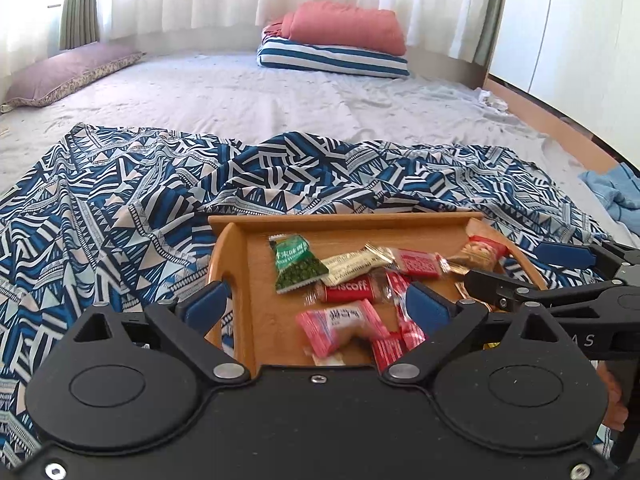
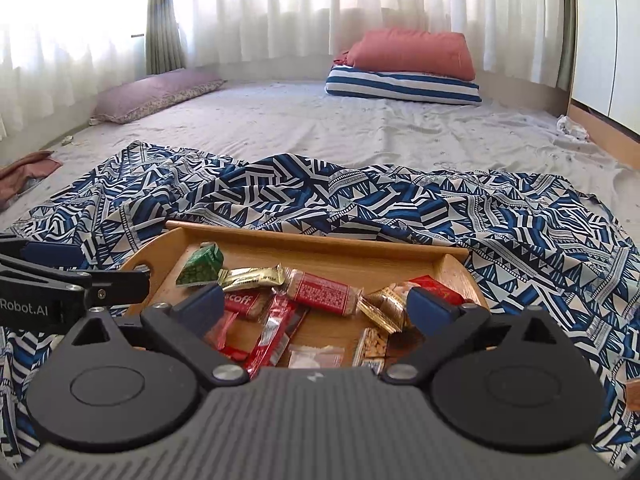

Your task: Organize snacks

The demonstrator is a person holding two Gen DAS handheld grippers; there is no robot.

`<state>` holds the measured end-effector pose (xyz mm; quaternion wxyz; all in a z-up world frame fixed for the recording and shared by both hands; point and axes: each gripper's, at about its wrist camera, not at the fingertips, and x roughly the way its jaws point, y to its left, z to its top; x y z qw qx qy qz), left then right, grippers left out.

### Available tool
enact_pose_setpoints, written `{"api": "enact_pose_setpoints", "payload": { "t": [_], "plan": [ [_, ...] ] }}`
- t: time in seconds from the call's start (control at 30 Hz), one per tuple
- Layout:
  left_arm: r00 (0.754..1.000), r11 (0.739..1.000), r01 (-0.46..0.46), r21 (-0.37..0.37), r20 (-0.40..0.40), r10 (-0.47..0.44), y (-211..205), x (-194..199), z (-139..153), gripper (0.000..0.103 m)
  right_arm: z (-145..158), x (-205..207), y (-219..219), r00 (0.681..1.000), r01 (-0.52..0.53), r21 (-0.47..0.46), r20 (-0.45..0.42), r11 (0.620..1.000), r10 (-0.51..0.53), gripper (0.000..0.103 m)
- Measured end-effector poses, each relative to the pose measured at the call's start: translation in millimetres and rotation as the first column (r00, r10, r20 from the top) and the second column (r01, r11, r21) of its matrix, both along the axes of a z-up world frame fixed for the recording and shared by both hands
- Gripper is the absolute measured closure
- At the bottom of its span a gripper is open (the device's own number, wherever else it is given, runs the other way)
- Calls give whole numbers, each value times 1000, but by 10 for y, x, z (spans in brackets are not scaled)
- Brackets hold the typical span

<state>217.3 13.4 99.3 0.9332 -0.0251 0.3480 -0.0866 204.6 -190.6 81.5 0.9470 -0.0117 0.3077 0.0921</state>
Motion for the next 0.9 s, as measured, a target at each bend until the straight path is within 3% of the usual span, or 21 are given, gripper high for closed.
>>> {"api": "enact_pose_setpoints", "payload": {
  "t": [0.9],
  "plan": [
    [999, 1000, 22, -6, 38, -22, -84, -1295, 72, 6, 28, -1240, -173, 996, 47, 42, 79, 998, -50, 0]
  ]
}}
